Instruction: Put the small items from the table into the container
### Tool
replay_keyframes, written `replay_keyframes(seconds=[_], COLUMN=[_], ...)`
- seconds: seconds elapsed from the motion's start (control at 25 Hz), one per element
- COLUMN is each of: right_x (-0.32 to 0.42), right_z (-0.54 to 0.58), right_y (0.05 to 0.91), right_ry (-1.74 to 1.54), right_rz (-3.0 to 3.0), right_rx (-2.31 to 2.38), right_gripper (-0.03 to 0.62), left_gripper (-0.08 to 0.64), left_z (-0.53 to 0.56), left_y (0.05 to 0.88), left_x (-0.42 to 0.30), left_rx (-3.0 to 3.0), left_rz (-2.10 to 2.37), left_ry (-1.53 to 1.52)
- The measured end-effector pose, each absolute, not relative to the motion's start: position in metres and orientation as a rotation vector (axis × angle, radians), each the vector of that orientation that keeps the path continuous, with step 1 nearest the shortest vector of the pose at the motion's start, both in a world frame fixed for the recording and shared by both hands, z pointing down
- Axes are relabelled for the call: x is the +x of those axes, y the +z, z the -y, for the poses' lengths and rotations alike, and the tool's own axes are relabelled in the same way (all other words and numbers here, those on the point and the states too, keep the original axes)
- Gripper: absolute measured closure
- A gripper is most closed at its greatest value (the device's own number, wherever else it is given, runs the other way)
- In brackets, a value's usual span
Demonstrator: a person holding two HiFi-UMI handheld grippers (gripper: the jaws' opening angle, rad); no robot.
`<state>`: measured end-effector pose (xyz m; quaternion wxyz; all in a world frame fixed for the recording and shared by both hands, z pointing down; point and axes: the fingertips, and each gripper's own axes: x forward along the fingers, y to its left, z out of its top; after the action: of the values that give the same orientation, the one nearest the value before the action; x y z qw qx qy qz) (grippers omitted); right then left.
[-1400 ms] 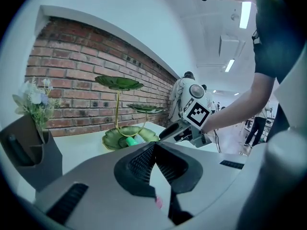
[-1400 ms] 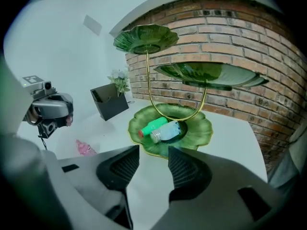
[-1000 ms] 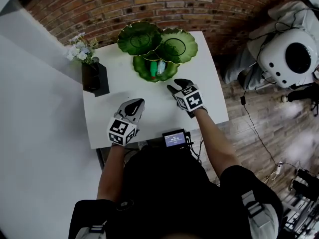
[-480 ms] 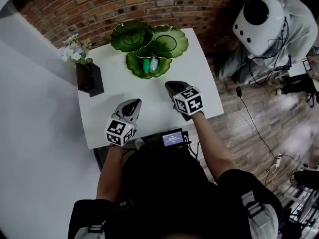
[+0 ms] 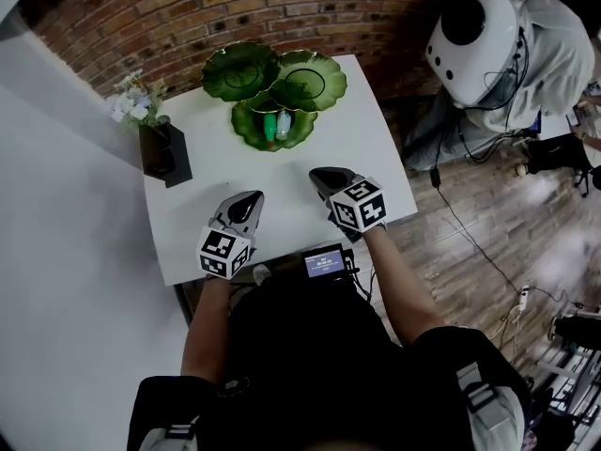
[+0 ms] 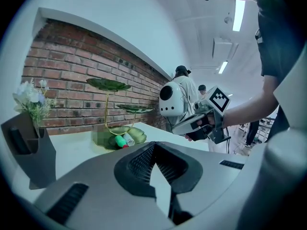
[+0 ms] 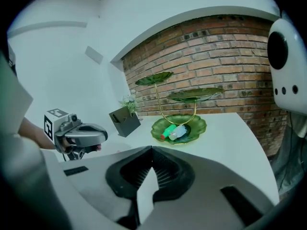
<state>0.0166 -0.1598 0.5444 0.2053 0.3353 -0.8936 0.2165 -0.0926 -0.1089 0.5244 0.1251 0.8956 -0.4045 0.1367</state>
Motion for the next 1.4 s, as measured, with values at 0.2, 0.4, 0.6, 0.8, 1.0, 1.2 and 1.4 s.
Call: replay_keyframes(seconds=[0.2, 0.4, 0.6, 0.8, 1.0, 1.2, 1.4], right_x=[0.018, 0.019, 0.018, 0.018, 0.019, 0.020, 0.023], right_z=[0.157, 0.159, 0.159, 0.160, 0.159, 0.159, 0.160], right_y=[0.544, 0.542, 0.543, 0.545, 0.547, 0.548, 0.548], right_ry=[0.604, 0.597, 0.596, 0.601, 0.610, 0.615, 0.621], right_rz=[2.493, 2.495, 2.496, 2.496, 2.491, 2.487, 2.478], right_rx=[0.937, 0.932, 0.922, 0.917, 0.916, 0.921, 0.932], right_gripper=[0.577, 0.577, 0.577, 0.577, 0.577, 0.577, 0.577], left_gripper=[0.551, 0.551, 0.551, 0.551, 0.536, 0.435, 0.391], left_z=[0.109, 0.111, 0.113, 0.117, 0.118, 0.121, 0.123], left_y=[0.522, 0.521, 0.519, 0.522, 0.528, 0.537, 0.551], left_x=[-0.090, -0.090, -0.092, -0.097, -0.103, -0.104, -0.108], left_rx=[2.623, 2.621, 2.620, 2.599, 2.581, 2.565, 2.537], left_rz=[1.154, 1.153, 1.174, 1.208, 1.238, 1.244, 1.252], left_ry=[0.378, 0.377, 0.372, 0.376, 0.388, 0.428, 0.491])
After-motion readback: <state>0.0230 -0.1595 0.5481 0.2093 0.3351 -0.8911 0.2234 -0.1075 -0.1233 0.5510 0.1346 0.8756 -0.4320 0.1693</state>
